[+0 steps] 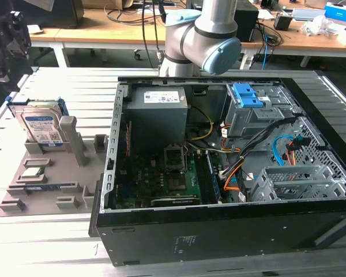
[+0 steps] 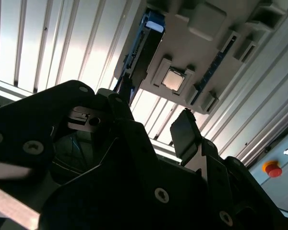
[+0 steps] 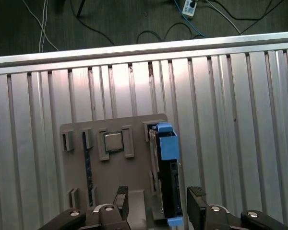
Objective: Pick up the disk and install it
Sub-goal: 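Pick up the disk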
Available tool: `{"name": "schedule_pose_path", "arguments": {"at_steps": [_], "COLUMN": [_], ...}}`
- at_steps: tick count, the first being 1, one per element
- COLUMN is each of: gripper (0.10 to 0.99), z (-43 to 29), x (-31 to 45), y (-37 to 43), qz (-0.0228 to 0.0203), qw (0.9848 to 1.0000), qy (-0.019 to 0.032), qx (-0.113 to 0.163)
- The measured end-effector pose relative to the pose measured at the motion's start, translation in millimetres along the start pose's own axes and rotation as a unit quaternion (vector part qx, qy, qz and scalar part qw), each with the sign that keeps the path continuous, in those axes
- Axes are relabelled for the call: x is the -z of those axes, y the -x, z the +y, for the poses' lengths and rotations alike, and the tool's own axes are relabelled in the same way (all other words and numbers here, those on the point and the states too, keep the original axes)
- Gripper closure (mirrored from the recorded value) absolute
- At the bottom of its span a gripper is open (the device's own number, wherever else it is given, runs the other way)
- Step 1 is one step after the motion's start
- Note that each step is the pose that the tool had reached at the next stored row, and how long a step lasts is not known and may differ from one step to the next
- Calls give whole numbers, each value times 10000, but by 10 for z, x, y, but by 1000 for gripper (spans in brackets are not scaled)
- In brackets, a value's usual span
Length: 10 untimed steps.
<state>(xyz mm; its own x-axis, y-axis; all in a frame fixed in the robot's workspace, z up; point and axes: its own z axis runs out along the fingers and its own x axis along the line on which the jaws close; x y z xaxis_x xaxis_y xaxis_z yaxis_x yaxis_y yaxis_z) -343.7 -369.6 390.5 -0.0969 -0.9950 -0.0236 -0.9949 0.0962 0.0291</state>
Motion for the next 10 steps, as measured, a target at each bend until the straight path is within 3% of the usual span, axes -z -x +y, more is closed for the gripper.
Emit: {"name": "schedule_pose_path", "arguments": {"at_steps": [10], "gripper": [486], "z": [-49], "x": [-21], "y": [6], "qz": [0], "qw": [10000], "qy": [0], "qx": [23]}}
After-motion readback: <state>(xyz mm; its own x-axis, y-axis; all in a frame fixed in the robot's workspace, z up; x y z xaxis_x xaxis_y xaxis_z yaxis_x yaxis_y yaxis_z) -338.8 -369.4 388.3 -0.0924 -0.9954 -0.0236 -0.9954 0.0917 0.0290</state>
